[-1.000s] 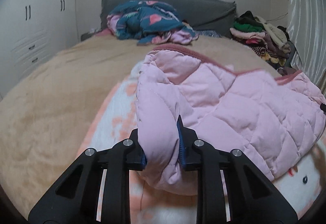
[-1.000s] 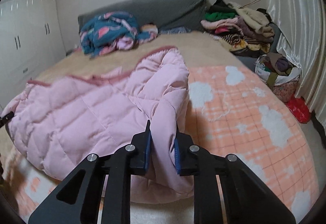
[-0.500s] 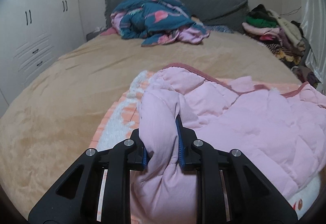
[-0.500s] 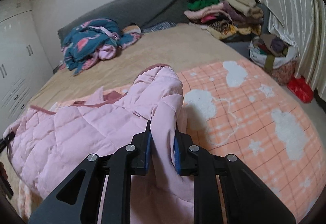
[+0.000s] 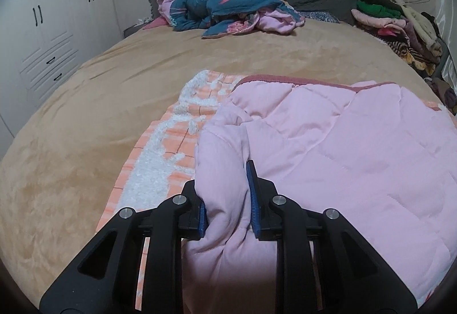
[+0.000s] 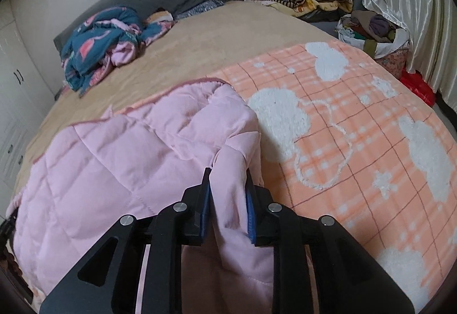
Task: Fold large clothes
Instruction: 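Grasp the jacket hem with both tools and lift it, then lay the hem down and open both tools, then push both open tools under the folded jacket bundle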
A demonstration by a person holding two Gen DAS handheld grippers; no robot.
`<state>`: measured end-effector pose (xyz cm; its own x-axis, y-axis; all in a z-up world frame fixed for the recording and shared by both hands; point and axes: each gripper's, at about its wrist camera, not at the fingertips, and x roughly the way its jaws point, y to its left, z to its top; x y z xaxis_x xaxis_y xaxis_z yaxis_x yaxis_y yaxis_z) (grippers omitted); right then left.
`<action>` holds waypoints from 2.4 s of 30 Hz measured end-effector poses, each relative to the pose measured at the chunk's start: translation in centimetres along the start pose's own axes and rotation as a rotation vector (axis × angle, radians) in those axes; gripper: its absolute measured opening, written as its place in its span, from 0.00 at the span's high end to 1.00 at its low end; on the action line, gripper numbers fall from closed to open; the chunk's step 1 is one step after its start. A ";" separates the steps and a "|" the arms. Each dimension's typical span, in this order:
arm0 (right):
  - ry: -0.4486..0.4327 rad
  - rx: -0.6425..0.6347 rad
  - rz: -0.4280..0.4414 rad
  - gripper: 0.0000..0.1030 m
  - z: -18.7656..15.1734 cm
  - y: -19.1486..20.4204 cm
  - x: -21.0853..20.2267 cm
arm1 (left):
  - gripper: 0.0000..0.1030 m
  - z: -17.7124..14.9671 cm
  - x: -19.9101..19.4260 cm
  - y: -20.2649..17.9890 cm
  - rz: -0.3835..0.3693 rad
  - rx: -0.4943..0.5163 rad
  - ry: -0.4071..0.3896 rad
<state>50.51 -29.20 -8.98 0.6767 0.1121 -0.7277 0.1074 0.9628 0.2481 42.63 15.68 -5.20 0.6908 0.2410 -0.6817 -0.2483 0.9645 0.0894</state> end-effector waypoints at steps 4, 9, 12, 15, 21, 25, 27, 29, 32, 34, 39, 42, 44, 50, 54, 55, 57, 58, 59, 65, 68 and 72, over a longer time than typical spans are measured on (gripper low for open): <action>0.013 -0.011 -0.004 0.77 -0.2 -0.3 0.7 | 0.84 -0.2 0.3 0.1 -0.002 0.002 0.002; 0.028 -0.007 -0.018 0.71 -0.5 -0.6 1.4 | 0.83 -0.3 0.4 0.1 -0.003 -0.003 0.004; 0.037 -0.010 -0.031 0.68 -0.7 -0.7 1.7 | 0.82 -0.3 0.4 0.1 -0.011 -0.014 0.006; 0.045 -0.010 -0.041 0.65 -0.8 -0.8 1.8 | 0.81 -0.4 0.1 0.4 -0.025 -0.041 0.007; 0.020 -0.050 -0.064 0.39 -1.2 -0.5 -0.3 | 0.64 -0.6 -2.7 1.2 -0.030 -0.077 -0.027; -0.056 -0.040 0.009 0.19 -2.1 -0.8 -3.7 | 0.44 -1.3 -6.0 1.0 -0.039 -0.083 -0.081; -0.086 -0.043 0.048 0.14 -2.7 -0.8 -5.7 | 0.36 -1.8 -7.2 0.7 -0.050 -0.085 -0.089; -0.114 -0.052 0.087 0.05 -3.1 -0.6 -7.9 | 0.14 -2.3 -8.2 0.2 -0.068 -0.082 -0.079; -0.153 -0.065 0.140 0.04 -4.0 -0.2 -11.2 | 0.09 -2.9 -9.6 -0.8 -0.085 -0.065 -0.067; -0.171 -0.080 0.173 0.04 -4.5 0.1 -13.2 | 0.09 -3.4 -10.9 -0.9 -0.105 -0.086 -0.067; -0.227 -0.114 0.194 0.04 -6.8 0.9 -17.1 | 0.09 -5.1 -12.9 -1.5 -0.106 -0.094 -0.055; -0.226 -0.114 0.218 0.04 -8.2 0.9 -18.1 | 0.09 -6.1 -13.2 -1.7 -0.118 -0.109 -0.040; -0.223 -0.120 0.214 0.04 -9.1 0.9 -18.4 | 0.09 -6.9 -13.4 -1.7 -0.121 -0.115 -0.032; -0.209 -0.147 0.178 0.04 -11.5 0.8 -18.6 | 0.09 -8.7 -13.7 -2.1 -0.130 -0.115 -0.023; -0.188 -0.122 0.165 0.04 -12.5 0.4 -18.0 | 0.09 -9.4 -13.4 -2.6 -0.128 -0.104 -0.015; -0.180 -0.113 0.165 0.04 -12.7 0.3 -17.8 | 0.09 -9.6 -13.2 -2.6 -0.128 -0.106 -0.010; -0.162 -0.085 0.160 0.04 -12.9 0.1 -17.1 | 0.09 -9.9 -12.6 -2.6 -0.124 -0.112 0.001; -0.154 -0.069 0.158 0.04 -12.9 -0.1 -16.8 | 0.09 -10.1 -12.3 -2.5 -0.131 -0.119 0.009; -0.140 -0.046 0.154 0.04 -13.0 -0.3 -16.3 | 0.09 -10.2 -11.8 -2.4 -0.147 -0.133 0.024; -0.080 0.038 0.101 0.04 -13.6 -1.1 -13.4 | 0.09 -11.3 -9.0 -1.4 -0.266 -0.251 0.112; -0.045 0.087 0.088 0.04 -13.8 -1.5 -11.8 | 0.09 -11.6 -8.2 -0.7 -0.306 -0.312 0.130; -0.010 0.159 0.105 0.04 -13.9 -1.9 -10.1 | 0.09 -11.4 -7.7 0.5 -0.361 -0.410 0.122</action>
<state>33.36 -28.77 -10.96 0.6976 0.2068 -0.6860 0.1488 0.8948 0.4210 29.46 13.05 -8.17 0.7031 -0.1346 -0.6983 -0.2712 0.8570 -0.4382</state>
